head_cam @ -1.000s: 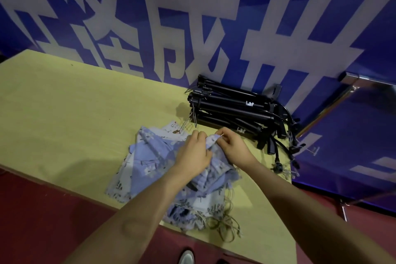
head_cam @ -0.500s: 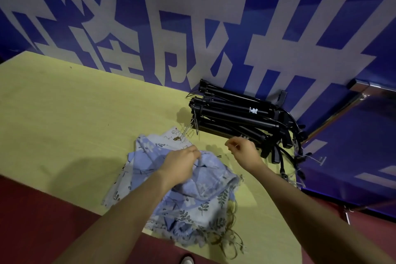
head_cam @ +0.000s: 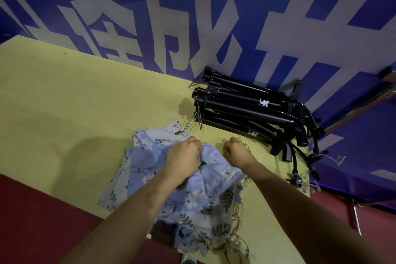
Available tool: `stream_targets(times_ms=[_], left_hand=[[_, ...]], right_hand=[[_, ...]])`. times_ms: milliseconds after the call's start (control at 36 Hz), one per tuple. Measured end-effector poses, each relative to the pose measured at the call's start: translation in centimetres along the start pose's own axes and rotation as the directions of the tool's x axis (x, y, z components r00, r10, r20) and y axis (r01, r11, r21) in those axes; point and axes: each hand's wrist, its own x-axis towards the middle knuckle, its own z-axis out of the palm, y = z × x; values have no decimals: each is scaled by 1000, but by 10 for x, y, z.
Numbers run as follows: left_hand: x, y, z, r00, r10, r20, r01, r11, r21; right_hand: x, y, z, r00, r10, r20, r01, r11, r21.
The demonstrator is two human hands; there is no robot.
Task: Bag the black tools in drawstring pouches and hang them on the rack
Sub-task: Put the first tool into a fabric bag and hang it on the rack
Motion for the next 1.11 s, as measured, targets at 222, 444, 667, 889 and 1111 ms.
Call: stream_targets(times_ms=[222,444,667,889,1111], left_hand=[[-2,7,-10,1000,31,-1,-31,991,-131],[4,16,-41,998,49,48,-37,974,-225],[3,21,-81,996,86,2,-81,944,-319],[2,30,-113,982,47,-183,-57,997,-53],[2,33,-113,977,-54,-206,67,996,56]], right_hand=[[-25,-8,-30,958,120,-259,-5,914,406],[-55,-36,-70,963,-14,-267,182,768,614],[-57,-70,-90,967,-202,-153,253,794,553],[-46,-89,-122,898,-270,-347,358,907,223],[-38,-84,-134,937,-293,-189,261,949,-176]])
